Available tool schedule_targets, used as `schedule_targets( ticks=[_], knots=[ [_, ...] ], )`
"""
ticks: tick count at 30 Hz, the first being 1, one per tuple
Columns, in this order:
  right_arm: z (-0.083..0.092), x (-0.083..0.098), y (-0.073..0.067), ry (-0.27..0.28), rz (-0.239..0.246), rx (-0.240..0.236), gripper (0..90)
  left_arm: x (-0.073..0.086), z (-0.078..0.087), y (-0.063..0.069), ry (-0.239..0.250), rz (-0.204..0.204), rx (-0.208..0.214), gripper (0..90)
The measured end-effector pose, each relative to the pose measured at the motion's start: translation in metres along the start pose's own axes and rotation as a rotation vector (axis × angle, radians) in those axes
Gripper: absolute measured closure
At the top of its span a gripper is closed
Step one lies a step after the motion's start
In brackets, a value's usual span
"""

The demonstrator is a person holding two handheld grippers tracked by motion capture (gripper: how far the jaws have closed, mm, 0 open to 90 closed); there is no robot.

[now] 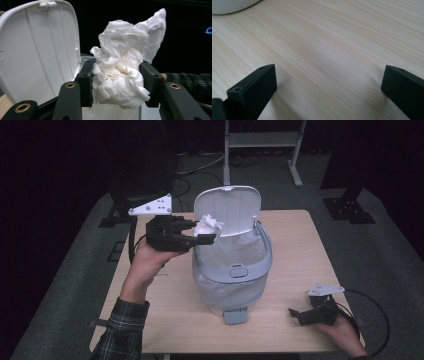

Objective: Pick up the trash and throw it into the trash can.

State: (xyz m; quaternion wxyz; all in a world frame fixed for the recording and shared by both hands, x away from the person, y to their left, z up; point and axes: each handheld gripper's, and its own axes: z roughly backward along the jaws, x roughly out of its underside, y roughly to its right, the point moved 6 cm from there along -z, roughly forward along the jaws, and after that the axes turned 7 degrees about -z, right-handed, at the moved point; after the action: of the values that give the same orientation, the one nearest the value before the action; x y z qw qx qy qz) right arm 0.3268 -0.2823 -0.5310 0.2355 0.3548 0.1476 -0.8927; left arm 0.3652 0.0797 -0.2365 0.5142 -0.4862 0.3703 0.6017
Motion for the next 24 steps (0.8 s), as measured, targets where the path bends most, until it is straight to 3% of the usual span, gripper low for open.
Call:
schedule_targets(
  ticks=[16, 24],
  knots=[
    [0.000, 0.000, 0.000, 0.000, 0.000, 0.000, 0.0, -0.010, -0.030, -0.003, -0.017, -0.010, 0.025, 51.8],
    [0.000, 0.000, 0.000, 0.000, 0.000, 0.000, 0.0, -0.010, -0.040, -0.007, -0.025, -0.004, 0.017, 48.3]
  ],
)
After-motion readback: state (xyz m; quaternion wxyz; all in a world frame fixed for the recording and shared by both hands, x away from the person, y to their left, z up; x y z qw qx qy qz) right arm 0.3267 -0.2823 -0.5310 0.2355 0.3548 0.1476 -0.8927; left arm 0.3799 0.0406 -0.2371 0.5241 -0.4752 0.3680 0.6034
